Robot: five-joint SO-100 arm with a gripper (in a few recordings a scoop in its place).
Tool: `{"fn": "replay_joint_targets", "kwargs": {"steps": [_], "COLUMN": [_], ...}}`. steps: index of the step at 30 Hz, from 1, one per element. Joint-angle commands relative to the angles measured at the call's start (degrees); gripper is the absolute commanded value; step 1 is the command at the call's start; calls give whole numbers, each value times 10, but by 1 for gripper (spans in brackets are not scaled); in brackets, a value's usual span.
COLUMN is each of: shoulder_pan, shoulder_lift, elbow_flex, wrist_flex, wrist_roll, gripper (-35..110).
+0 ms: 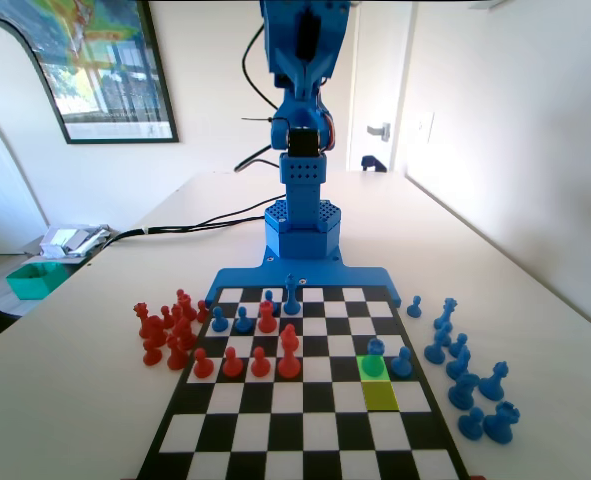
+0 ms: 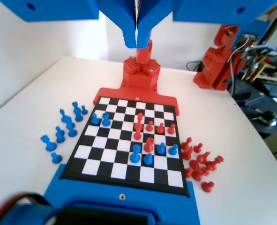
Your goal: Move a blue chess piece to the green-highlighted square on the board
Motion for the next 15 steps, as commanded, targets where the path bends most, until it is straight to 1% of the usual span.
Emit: {"fn": "replay_joint_targets", "kwargs": {"steps": [1,6,15], "shoulder_pan": [-4,-11,-3], "shoulder_lift": [57,100,120], "elbow_flex": [42,70,73], "wrist_flex": [-13,-62,-69], "wrist_roll": [-25,-15,-18], "gripper": [1,1,1]}}
